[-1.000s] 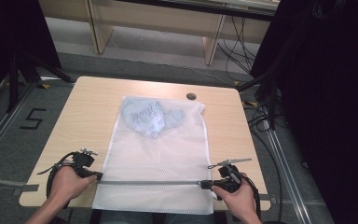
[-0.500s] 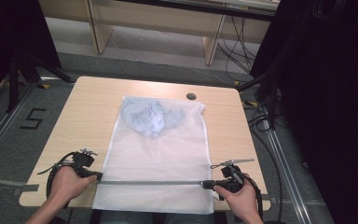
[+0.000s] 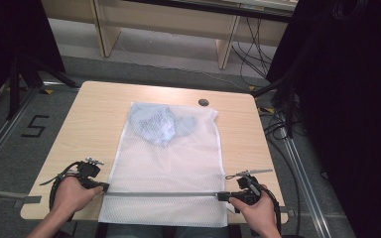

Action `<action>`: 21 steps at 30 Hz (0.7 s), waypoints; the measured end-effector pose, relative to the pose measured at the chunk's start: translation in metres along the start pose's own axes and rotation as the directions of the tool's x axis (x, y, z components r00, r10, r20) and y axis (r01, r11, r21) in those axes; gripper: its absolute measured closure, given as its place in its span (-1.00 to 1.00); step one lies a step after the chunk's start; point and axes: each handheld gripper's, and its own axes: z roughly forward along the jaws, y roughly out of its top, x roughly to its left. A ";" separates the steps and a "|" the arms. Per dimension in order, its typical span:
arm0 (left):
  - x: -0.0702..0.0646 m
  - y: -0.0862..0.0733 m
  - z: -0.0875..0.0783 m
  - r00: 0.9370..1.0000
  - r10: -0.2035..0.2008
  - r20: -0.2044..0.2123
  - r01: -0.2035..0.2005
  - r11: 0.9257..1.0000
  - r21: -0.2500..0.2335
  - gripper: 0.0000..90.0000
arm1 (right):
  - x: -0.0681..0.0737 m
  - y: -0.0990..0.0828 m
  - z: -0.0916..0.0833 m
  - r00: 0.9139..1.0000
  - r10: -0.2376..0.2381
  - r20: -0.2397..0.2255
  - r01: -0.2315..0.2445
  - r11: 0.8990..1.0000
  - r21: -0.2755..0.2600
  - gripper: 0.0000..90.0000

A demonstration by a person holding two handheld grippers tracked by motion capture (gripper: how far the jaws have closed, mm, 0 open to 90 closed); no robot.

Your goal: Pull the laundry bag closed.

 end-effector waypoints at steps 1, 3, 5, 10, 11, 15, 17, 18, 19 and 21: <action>0.000 0.000 0.000 1.000 0.000 0.000 0.000 1.000 0.000 1.00 | 0.000 0.000 0.000 1.000 0.000 0.000 0.000 1.000 0.000 0.93; 0.000 0.000 0.000 1.000 -0.002 0.000 0.002 1.000 -0.002 1.00 | 0.000 0.000 0.000 1.000 0.012 0.001 -0.012 1.000 -0.001 0.93; 0.000 0.000 0.000 1.000 -0.001 0.000 0.001 1.000 0.000 1.00 | 0.002 -0.001 -0.001 0.999 0.049 -0.007 -0.049 0.999 0.008 0.93; 0.000 0.000 0.000 1.000 -0.006 0.001 0.006 1.000 -0.003 1.00 | 0.001 -0.001 -0.001 0.999 0.045 -0.004 -0.045 0.999 0.008 0.93; 0.000 0.000 0.000 1.000 0.001 0.000 -0.001 1.000 0.000 1.00 | 0.001 -0.001 -0.001 0.998 0.056 -0.004 -0.056 0.998 0.004 0.93; 0.000 0.000 0.000 1.000 -0.001 0.000 0.001 1.000 -0.001 1.00 | -0.001 -0.002 -0.003 0.999 0.046 0.003 -0.046 0.999 0.010 0.93; 0.000 0.000 0.000 1.000 0.001 0.000 -0.001 1.000 0.000 1.00 | -0.002 -0.002 -0.003 0.999 0.049 0.004 -0.049 0.999 0.004 0.93; 0.000 0.000 0.000 1.000 -0.003 0.000 0.003 1.000 -0.002 1.00 | -0.002 -0.002 -0.002 0.998 0.062 0.008 -0.062 0.998 0.001 0.93; 0.000 0.000 0.000 1.000 -0.005 0.001 0.005 1.000 -0.002 1.00 | -0.002 -0.002 -0.002 0.998 0.059 0.002 -0.059 0.998 0.011 0.93; 0.000 0.000 0.000 1.000 -0.001 0.000 0.001 1.000 0.000 1.00 | -0.005 -0.002 -0.003 0.999 0.032 0.001 -0.032 0.999 0.007 0.93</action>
